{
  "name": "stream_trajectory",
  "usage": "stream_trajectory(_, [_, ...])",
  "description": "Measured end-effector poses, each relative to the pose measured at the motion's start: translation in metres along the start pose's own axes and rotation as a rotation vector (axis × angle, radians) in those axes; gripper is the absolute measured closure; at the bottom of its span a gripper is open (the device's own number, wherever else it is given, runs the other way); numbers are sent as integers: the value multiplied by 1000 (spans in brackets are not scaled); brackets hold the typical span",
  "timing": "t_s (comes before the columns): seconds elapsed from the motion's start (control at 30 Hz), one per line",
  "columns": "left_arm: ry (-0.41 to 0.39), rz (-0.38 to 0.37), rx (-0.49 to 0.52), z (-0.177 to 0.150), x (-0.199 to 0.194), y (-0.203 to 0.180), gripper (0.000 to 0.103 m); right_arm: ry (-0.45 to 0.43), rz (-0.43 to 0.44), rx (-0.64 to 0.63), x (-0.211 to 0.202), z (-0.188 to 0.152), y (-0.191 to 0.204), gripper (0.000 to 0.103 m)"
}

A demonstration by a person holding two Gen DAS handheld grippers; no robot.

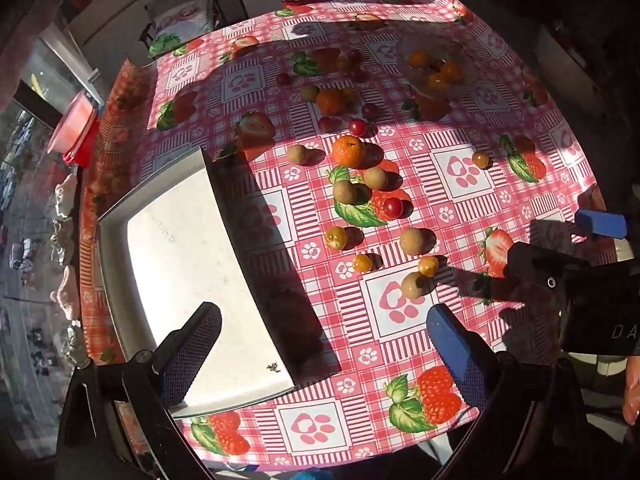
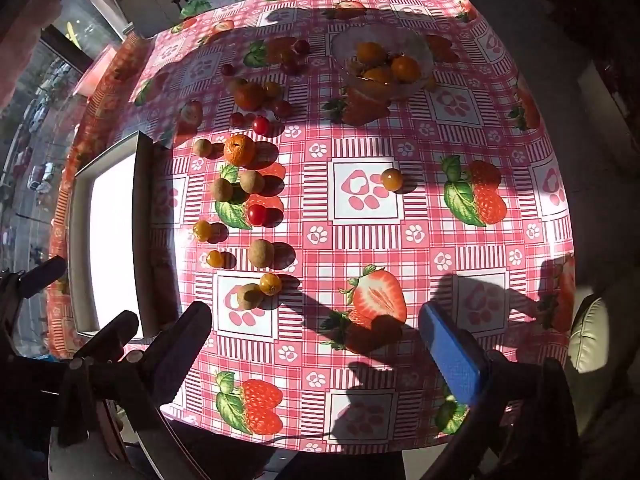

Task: Organize fruits
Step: 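Close the left tool on a brown round fruit while the right tool grasps a yellow tomato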

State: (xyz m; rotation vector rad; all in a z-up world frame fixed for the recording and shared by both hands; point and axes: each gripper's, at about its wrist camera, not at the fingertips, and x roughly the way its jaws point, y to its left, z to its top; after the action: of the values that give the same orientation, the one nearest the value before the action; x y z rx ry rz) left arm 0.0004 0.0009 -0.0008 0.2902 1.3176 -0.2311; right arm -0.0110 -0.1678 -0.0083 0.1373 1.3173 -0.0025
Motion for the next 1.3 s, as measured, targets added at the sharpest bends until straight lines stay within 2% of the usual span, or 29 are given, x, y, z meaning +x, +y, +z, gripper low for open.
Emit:
stream_trajectory(0.23, [21,-19,-30,0,5,11,0,-8,-4,-3,-3,5,3,0])
stream_trajectory(0.37, [66,-25,-26,6,8,5,0,-11,-4,-2,-3,6,1,0])
stream_trajectory(0.47, [54,-20,-18,7,8,4,0,-13,-3,1,-3,8,0,0])
stream_trajectory(0.5, [-48,7,-16,4,8,3,0,-13,-4,2,-3,8,0,0])
stream_trajectory(0.57, [-48,10,-8,5,9,1,0,-13,-3,5,-3,9,-1,0])
stream_trajectory(0.6, [-103,18,-3,5,8,0,0,-12,-3,7,-2,9,-1,0])
stream_trajectory(0.83, [-74,8,-17,13,11,4,0,0,-11,27,2,11,-8,0])
stream_trajectory(0.9, [-16,-38,-48,13,19,10,0,9,-14,32,5,12,-11,0])
stream_trajectory(1.0, [1,-29,-79,20,26,17,0,21,-18,39,9,13,-15,0])
stream_trajectory(1.13, [-16,14,-68,32,35,20,0,38,-25,46,18,16,-22,0])
stream_trajectory(1.3, [-31,-7,-67,50,58,20,0,65,-34,67,37,22,-33,0])
